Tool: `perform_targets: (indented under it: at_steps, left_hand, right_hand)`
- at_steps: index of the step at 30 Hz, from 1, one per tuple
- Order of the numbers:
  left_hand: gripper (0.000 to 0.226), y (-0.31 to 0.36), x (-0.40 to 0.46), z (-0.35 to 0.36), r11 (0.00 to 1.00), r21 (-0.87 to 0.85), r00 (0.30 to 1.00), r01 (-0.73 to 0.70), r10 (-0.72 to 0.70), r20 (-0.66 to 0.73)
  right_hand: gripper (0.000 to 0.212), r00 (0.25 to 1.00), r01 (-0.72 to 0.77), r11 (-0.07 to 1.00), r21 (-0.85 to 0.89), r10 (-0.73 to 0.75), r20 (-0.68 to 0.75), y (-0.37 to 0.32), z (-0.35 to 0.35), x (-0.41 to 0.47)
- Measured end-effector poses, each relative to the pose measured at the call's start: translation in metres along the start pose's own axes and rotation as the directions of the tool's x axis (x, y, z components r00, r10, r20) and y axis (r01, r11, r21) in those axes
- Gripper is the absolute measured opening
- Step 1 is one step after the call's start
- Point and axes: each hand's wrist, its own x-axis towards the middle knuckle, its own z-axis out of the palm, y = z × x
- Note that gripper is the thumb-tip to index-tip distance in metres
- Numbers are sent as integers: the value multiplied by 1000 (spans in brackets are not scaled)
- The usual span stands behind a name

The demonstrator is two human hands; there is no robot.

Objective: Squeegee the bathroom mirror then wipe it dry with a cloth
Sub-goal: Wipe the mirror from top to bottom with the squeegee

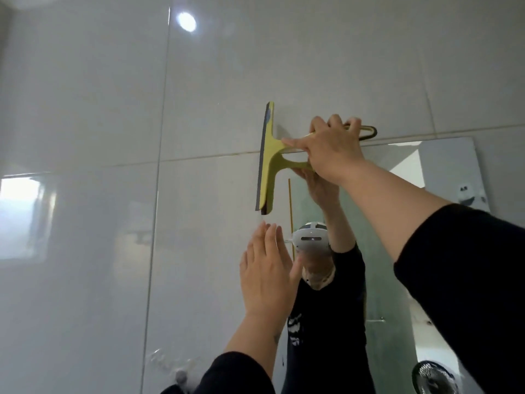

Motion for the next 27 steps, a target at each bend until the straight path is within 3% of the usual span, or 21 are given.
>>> perform_targets:
  at_steps: [5, 14, 19, 27]
  left_hand:
    - [86, 5, 3, 14, 999, 32, 997, 5, -8, 83]
    - [105, 5, 2, 12, 991, 136, 967, 11, -45, 250]
    - [107, 14, 3, 15, 986, 164, 971, 38, -76, 228]
    - [102, 50, 5, 34, 993, 107, 979, -44, 21, 202]
  right_hand:
    - [45, 998, 65, 994, -92, -64, 18, -7, 6, 13]
    - [51, 1000, -19, 998, -65, 20, 14, 35, 5, -21]
    - [49, 999, -42, 996, -83, 41, -14, 63, 7, -42]
    - [60, 991, -112, 980, -166, 123, 57, 119, -3, -69]
